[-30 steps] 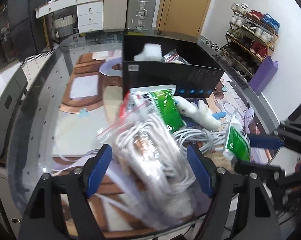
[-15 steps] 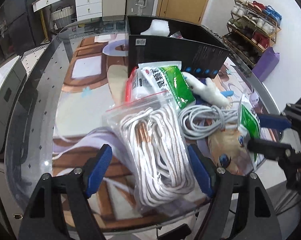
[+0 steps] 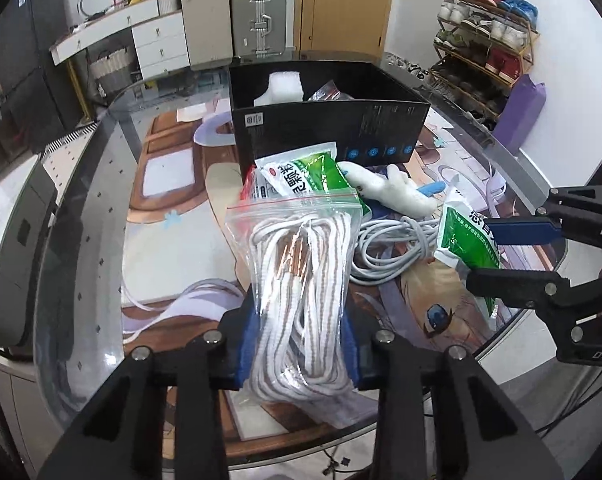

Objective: Organize soft objects
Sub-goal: 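Grasp the bagged white cables with the left gripper while the right gripper grasps a green medicine packet, then carry the cables and packet over the black box and release them inside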

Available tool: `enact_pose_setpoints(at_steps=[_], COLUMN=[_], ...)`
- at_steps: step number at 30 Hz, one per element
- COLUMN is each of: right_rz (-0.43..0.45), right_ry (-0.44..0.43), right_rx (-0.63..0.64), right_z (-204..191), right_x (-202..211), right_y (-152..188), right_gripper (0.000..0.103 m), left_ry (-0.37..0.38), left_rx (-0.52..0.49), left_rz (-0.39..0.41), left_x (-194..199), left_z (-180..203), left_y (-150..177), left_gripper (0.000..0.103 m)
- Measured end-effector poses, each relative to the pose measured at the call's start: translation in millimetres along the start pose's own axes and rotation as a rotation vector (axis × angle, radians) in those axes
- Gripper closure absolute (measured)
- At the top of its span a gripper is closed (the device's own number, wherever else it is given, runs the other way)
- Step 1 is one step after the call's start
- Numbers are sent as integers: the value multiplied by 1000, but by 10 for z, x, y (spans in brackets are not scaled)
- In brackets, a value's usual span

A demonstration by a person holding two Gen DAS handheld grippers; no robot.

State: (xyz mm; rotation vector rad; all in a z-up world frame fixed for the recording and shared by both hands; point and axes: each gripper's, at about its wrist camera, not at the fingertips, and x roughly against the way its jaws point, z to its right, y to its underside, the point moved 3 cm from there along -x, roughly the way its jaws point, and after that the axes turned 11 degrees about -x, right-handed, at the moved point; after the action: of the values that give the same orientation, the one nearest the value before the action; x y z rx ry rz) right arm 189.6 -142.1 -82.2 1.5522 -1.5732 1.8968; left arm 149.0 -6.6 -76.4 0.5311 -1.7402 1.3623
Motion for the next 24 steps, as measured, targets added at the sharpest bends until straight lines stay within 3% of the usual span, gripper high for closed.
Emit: enact_pose_setpoints(at_steps=[24], right_rz=[78], right_ry=[-18], right_rx=[-54], right_z=[70], right_x=[175], right_y=[-145], right_gripper=[68], left_ry=[-31], left_rx=[-40], left_rz=[94], left_x=[231], left_z=[14], left_y=[-133], left_gripper=[69])
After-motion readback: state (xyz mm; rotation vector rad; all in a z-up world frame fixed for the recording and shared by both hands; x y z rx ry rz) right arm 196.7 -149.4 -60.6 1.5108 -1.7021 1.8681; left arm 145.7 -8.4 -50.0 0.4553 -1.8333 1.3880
